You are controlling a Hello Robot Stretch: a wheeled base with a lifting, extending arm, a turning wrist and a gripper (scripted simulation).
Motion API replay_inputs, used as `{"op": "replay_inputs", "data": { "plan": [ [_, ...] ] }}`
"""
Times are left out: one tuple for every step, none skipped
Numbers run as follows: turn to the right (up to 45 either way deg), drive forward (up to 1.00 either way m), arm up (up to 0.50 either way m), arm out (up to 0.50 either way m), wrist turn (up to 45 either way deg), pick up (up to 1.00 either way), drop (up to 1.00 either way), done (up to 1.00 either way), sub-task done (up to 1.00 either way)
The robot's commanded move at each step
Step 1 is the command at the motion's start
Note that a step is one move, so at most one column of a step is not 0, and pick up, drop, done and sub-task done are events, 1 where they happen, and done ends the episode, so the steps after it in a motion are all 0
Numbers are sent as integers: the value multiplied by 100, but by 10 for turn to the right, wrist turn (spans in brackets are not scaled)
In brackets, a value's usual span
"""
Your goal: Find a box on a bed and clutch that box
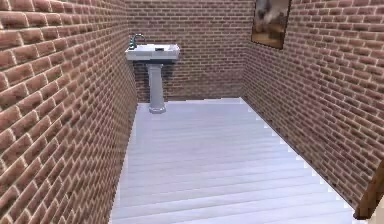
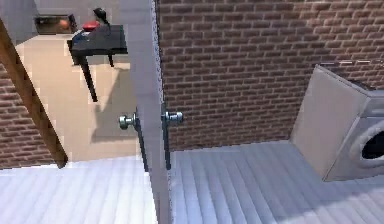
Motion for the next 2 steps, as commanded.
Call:
{"op": "replay_inputs", "data": {
  "plan": [
    [0,5,0,0,0,0,0,0,0],
    [420,0,0,0,0,0,0,0,0]
  ]
}}
